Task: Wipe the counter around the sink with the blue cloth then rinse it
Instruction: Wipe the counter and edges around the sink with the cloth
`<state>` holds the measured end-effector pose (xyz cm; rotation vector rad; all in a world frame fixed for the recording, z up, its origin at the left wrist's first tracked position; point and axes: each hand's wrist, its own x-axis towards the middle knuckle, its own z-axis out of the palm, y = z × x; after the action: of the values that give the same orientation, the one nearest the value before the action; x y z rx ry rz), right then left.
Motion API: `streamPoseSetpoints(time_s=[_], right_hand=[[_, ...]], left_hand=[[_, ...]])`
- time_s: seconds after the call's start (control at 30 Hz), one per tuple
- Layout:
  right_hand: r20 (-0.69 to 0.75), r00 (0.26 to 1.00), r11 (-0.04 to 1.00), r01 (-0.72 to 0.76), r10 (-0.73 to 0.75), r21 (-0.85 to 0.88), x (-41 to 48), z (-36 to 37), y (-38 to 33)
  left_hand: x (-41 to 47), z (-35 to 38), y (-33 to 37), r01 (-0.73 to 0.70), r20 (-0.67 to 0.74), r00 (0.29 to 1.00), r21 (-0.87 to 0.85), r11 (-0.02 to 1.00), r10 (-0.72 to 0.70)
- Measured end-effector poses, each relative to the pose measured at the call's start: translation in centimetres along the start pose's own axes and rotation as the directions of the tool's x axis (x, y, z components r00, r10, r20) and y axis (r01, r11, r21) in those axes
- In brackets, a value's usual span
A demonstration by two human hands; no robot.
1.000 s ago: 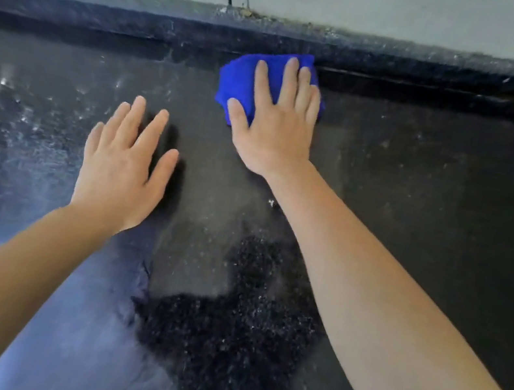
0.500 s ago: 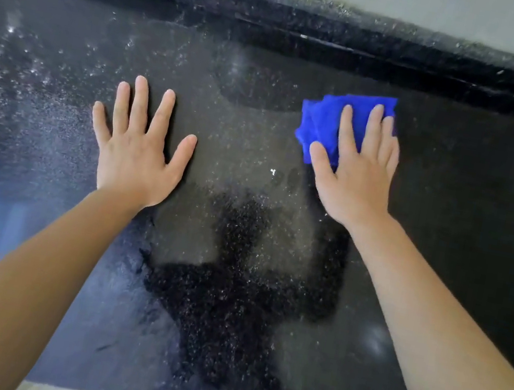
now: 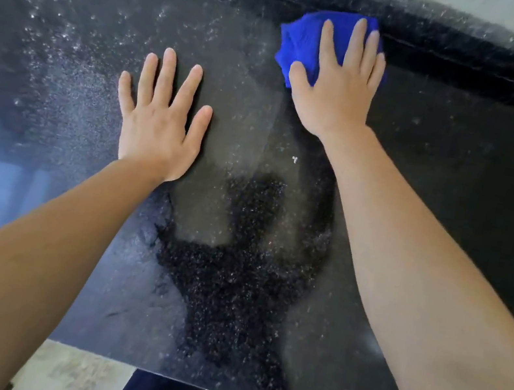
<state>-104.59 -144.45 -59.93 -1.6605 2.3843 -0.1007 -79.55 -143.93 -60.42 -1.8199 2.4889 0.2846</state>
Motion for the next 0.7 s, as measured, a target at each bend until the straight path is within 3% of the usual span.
streamPoseSetpoints(time_s=[0.03,0.1,0.2,0.3,0.4,0.47,0.53,0.63,0.7], right_hand=[[-0.018,1.0,1.0,0.016,-0.016,0.005,-0.7,0.2,-0.7],[-0.041,0.98,0.981,0.195,-0.194,0.012,-5.2,0.8,-1.2],[0.017,0.893,0.892,0.448,-0.45,0.069,-15.4,1.6,0.1],[0.107,0.806,0.813,0.575,-0.581,0.088,-21.1,1.3,3.5],[0.124,0.759,0.767,0.64,-0.639,0.034,-19.0,0.3,8.1],[0.06,0.863,0.863,0.504,-0.502,-0.026,-15.4,-0.3,11.2],[-0.011,0.975,0.973,0.221,-0.222,-0.063,-11.5,-1.0,13.4],[-0.076,0.986,0.989,-0.148,0.149,0.012,-8.0,-0.9,12.3],[-0.109,0.963,0.969,-0.243,0.246,0.04,-9.1,-0.2,9.2]], left_hand=[[0.0,0.0,0.0,0.0,-0.004,1.0,0.001,1.0,0.0],[-0.1,0.0,-0.1,0.003,-0.004,1.0,0.007,1.0,-0.003],[-0.1,0.1,-0.2,0.003,0.001,1.0,0.0,1.0,-0.003],[0.0,0.1,-0.1,0.002,-0.001,1.0,0.0,1.0,-0.002],[-0.1,-0.1,0.0,0.002,0.012,1.0,0.0,1.0,-0.002],[0.0,-0.1,-0.1,0.002,0.017,1.0,0.004,1.0,-0.003],[0.0,-0.2,-0.1,0.007,0.022,1.0,0.002,1.0,-0.007],[0.0,-0.2,0.0,0.002,0.004,1.0,-0.001,1.0,-0.002],[-0.2,-0.3,0.1,0.003,0.009,1.0,-0.012,1.0,-0.003]])
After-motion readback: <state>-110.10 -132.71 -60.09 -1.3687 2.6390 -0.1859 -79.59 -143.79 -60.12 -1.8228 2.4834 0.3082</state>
